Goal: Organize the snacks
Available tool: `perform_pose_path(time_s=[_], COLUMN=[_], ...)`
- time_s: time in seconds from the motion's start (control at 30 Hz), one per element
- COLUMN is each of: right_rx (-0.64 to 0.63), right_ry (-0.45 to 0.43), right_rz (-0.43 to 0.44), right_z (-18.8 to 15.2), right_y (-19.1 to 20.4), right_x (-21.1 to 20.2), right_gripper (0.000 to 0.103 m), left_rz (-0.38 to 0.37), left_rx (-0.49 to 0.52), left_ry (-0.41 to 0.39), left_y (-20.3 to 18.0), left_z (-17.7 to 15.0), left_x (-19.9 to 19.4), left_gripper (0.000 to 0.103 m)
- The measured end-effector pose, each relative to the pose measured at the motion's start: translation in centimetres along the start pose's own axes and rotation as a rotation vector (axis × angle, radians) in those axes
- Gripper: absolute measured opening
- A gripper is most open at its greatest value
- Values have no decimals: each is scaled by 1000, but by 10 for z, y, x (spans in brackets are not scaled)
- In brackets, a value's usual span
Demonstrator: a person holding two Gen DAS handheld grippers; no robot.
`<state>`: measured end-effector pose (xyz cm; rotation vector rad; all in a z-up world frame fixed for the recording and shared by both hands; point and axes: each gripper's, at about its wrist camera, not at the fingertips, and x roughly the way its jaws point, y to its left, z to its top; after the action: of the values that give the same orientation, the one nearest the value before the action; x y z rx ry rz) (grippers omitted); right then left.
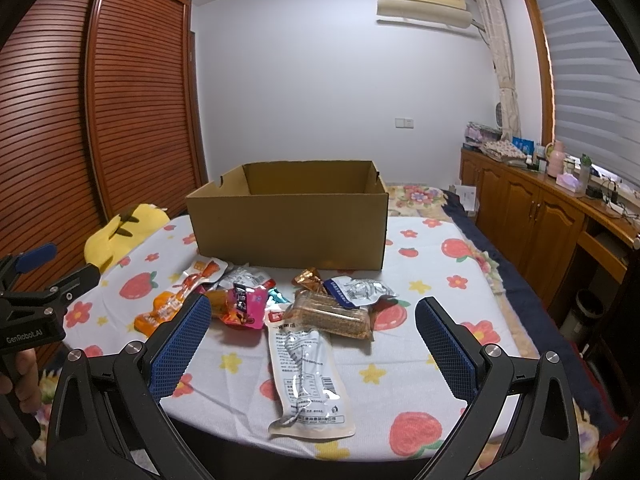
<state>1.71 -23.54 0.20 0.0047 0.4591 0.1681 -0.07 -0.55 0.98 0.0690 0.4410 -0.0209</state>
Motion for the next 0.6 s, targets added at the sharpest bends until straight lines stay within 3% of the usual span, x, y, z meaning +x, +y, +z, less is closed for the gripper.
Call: perform_pose_path(time_s=[0.6], right_rx=[17], right_ry=[70], right_rz=[24], right_z=[-16], right_y=[-5], right_x=[22], right_gripper=[103], left_rz=[-21], left_rx=[-14], left_ry=[66], left_y=[5], left_z=[-22], left_x=[26], left_gripper=[103])
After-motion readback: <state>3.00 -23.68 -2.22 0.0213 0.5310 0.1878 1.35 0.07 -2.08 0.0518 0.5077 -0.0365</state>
